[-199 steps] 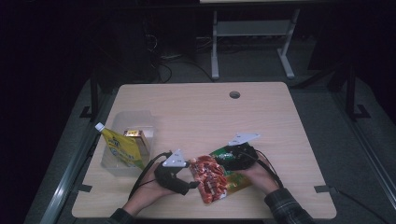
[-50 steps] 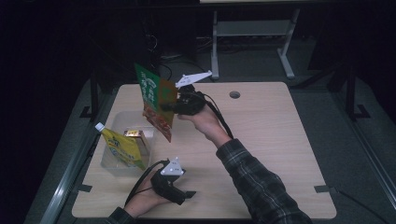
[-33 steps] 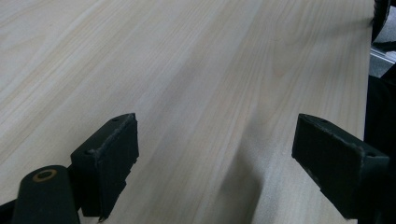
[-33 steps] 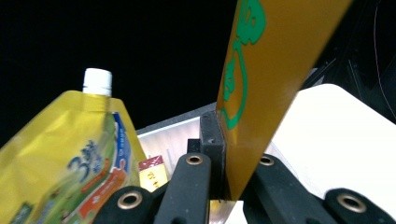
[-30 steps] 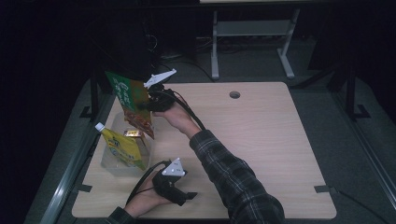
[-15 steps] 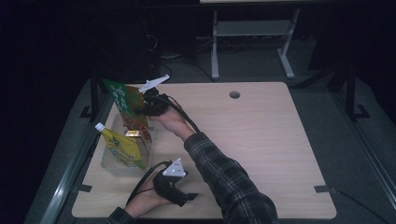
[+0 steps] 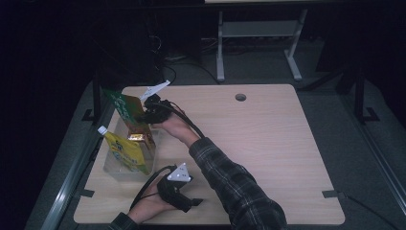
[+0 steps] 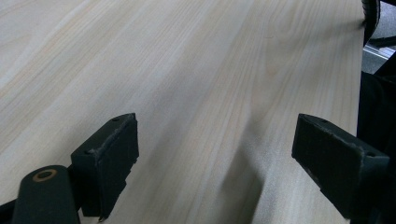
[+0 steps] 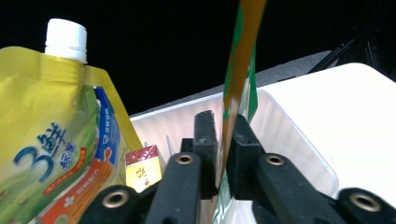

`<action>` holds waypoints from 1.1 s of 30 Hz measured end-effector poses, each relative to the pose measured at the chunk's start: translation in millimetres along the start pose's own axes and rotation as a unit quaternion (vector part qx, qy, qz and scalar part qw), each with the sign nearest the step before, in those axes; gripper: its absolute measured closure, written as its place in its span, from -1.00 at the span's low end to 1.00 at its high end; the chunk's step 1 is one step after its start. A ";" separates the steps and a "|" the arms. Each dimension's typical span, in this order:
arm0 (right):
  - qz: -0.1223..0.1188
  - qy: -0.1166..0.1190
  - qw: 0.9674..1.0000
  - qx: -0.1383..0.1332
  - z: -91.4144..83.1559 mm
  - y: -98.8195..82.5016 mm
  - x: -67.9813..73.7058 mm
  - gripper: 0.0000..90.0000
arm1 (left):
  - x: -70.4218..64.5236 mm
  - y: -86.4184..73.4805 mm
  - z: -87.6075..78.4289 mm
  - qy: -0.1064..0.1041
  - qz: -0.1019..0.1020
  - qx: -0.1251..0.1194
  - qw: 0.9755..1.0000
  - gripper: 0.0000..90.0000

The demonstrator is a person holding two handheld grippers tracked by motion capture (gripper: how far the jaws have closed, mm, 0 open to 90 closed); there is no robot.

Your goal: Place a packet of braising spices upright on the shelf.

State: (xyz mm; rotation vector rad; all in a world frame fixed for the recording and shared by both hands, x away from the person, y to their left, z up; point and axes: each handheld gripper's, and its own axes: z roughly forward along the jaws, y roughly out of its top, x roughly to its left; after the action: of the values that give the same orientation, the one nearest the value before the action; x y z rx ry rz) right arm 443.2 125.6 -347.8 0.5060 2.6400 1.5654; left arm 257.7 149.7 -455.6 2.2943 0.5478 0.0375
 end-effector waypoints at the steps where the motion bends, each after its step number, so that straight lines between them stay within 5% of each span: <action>1: 0.002 0.000 1.000 -0.001 -2.5 0.3 0.1 0.73 | 0.0 0.0 -0.1 0.000 0.000 0.000 1.000 -0.69; 11: -0.008 -0.013 1.000 0.013 -42.2 -4.6 1.0 0.09 | 3.2 0.7 -1.1 0.003 0.017 0.009 1.000 -0.68; 16: -0.006 -0.034 0.999 0.001 -67.9 -15.1 3.0 -0.08 | 1.5 -0.1 -0.5 -0.002 0.006 0.002 1.000 -0.68; 33: 0.023 -0.090 0.996 0.008 -157.3 -100.7 11.8 -0.32 | 4.1 -1.0 -9.0 0.001 0.025 -0.002 1.000 -0.67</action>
State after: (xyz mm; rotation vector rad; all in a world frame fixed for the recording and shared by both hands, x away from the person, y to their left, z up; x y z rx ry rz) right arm 375.9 -48.8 -355.1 0.6785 2.5245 1.4362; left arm 259.3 158.1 -450.5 2.3042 0.4908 0.0649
